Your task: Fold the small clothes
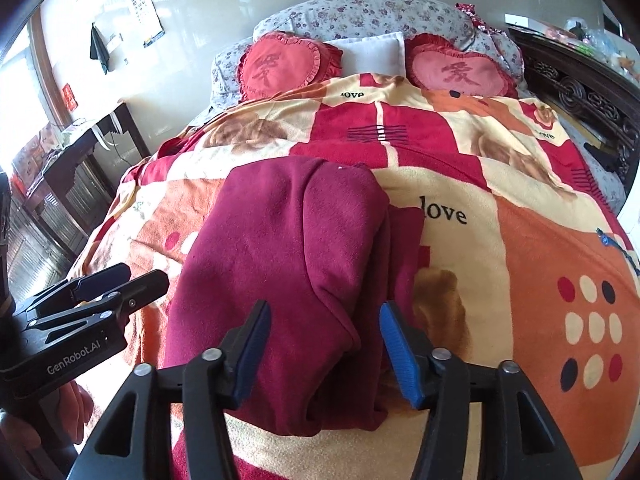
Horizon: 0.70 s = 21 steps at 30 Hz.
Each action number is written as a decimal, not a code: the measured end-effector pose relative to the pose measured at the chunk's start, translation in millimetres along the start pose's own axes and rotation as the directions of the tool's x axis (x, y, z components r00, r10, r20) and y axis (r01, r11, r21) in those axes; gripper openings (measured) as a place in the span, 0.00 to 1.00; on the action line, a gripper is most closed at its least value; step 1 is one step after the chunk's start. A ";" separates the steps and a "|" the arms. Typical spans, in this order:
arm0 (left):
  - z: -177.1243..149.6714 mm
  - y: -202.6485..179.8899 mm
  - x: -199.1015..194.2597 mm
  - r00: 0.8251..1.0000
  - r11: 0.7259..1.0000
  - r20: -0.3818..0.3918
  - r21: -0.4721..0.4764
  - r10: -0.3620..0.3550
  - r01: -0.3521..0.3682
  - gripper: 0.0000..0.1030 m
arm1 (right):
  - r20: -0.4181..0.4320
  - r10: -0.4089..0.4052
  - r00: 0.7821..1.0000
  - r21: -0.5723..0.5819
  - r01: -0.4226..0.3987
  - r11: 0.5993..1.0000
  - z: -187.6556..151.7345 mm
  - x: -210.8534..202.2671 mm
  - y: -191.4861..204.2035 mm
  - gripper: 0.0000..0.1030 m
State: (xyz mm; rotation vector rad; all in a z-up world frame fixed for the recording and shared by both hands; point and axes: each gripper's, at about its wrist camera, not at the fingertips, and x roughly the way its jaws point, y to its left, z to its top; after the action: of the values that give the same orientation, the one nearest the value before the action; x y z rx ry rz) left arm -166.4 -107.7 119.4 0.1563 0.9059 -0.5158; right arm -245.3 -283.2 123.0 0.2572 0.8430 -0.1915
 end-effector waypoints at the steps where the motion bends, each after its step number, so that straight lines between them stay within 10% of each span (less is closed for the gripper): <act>1: 0.0 -0.3 -0.1 1.000 1.000 -0.002 0.001 0.000 0.000 0.57 | 0.004 -0.002 1.000 0.003 0.002 1.000 0.3 -0.5 -0.3 0.64; 21: -4.7 1.5 7.1 1.000 1.000 -0.018 0.013 0.007 -0.007 0.57 | -0.025 0.006 1.000 0.018 -0.005 1.000 -1.3 9.6 -1.7 0.66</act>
State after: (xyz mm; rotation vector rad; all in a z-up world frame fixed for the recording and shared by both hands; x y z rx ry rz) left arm -165.4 -107.4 110.8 0.1757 0.9193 -0.5140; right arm -240.3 -285.1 114.7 0.2788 0.8654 -0.1909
